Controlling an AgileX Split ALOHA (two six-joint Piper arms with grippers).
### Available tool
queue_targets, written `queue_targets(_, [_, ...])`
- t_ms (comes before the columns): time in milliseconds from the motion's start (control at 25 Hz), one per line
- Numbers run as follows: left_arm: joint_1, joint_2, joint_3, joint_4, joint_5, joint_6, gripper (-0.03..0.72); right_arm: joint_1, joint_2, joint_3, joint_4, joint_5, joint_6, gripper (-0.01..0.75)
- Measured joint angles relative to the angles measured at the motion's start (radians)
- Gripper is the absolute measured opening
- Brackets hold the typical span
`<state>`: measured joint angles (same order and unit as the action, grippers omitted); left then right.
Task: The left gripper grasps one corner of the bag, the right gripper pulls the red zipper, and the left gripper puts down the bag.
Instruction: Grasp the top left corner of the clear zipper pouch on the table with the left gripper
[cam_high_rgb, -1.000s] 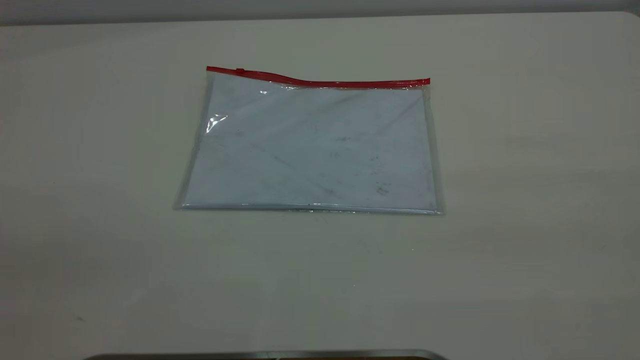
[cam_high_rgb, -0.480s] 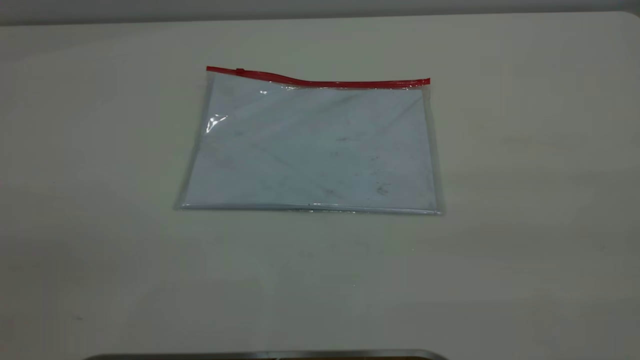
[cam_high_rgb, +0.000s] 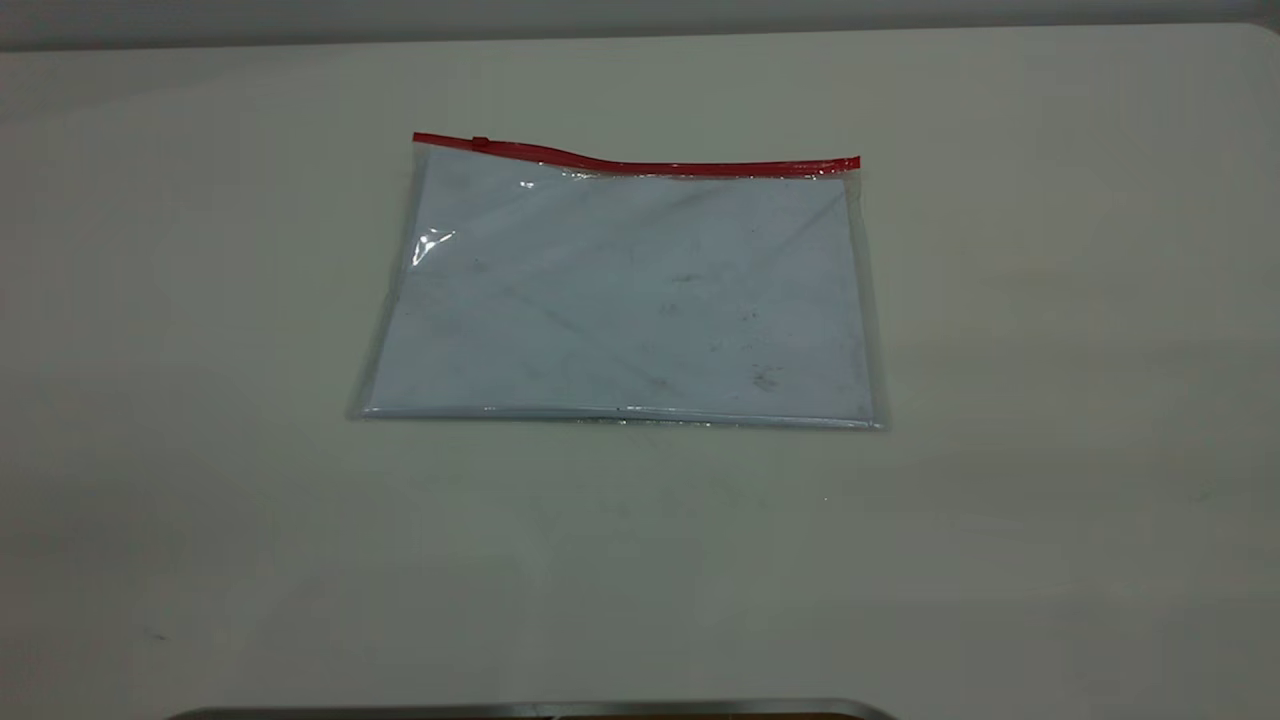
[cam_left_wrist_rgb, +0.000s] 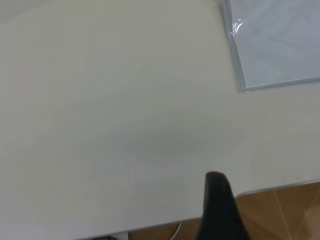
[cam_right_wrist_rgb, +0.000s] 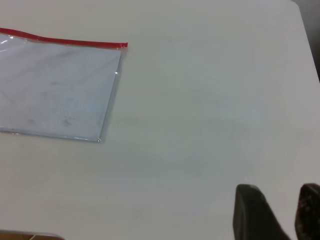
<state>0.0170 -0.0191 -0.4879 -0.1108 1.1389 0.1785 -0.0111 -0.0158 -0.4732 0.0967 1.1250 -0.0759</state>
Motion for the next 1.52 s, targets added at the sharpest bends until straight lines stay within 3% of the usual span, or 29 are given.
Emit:
queue_targets(760, [0.000,0.005,-0.015,-0.002,-0.002,-0.001,0.563,0.000,0.001,-0.004,0.078,-0.015,0.001,0.244])
queue_targets(1000, [0.000,0.217,-0.117,-0.003,-0.051,-0.033,0.563,0.000,0.193,-0.030,0.237,-0.216,-0.089,0.244])
queue_targets(1280, [0.000,0.664,-0.222,-0.049,-0.297,-0.040,0.563,0.000,0.588,-0.030,0.389,-0.574,-0.344,0.338])
queue_targets(1520, [0.000,1.042,-0.286,-0.176,-0.585,-0.039,0.563,0.000,0.945,-0.124,0.689,-0.641,-0.740,0.409])
